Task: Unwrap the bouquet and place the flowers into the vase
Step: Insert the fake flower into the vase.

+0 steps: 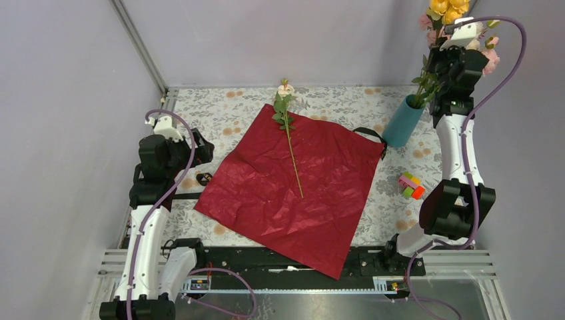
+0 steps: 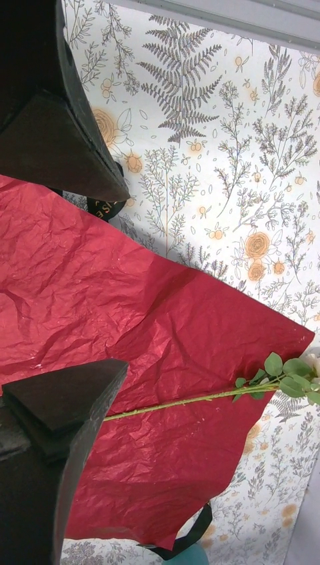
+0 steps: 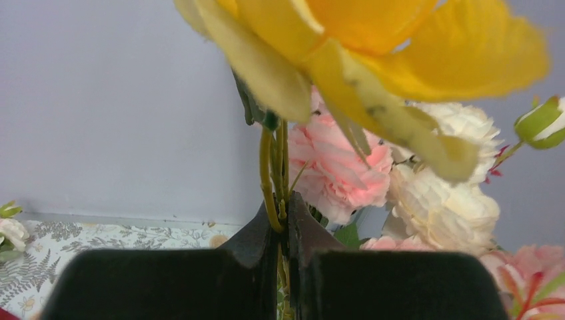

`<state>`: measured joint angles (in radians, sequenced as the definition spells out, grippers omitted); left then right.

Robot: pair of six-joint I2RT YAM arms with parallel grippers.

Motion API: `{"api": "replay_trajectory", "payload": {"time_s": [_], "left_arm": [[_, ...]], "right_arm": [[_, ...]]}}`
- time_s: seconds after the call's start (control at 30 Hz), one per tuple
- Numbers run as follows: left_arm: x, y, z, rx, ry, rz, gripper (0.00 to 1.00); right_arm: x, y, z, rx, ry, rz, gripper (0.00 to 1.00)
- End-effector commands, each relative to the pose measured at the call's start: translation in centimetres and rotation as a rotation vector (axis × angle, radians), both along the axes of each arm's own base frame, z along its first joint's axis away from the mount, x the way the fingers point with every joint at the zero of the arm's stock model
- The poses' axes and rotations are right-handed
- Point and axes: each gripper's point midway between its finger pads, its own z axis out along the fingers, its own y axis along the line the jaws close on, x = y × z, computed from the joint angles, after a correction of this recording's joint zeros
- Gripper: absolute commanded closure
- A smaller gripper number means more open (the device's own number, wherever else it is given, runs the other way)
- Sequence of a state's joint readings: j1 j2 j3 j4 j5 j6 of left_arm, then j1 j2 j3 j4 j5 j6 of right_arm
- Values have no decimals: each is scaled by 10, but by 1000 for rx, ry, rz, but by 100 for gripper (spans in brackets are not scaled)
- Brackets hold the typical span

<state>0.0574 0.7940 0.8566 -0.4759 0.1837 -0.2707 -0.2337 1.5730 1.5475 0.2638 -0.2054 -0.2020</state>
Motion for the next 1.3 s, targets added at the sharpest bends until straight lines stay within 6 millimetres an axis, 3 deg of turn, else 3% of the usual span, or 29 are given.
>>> {"api": "replay_trajectory", "payload": {"time_s": [0.0,0.17,0.67,0.8,0.97,1.27], "left_arm": [[7,-1,10,-17,-52,-6,4],[9,-3,11,-29,-53,-19,4],[5,-7,12,-40,-66,-41,4],[5,-8,12,-43,-67,-45,4],[4,-8,13,-44,-69,-45,4],[4,-9,13,-46,-71,-49,4]], "right_arm": [[2,3,2,-2,-68,22,100],[-4,6,-29,6,-55,27,100],[-2,15,-93,27,57,80,100],[-1,14,-99,45,67,77,90],[-2,13,-105,69,73,65,86],[-7,12,-112,93,74,51,70]]}}
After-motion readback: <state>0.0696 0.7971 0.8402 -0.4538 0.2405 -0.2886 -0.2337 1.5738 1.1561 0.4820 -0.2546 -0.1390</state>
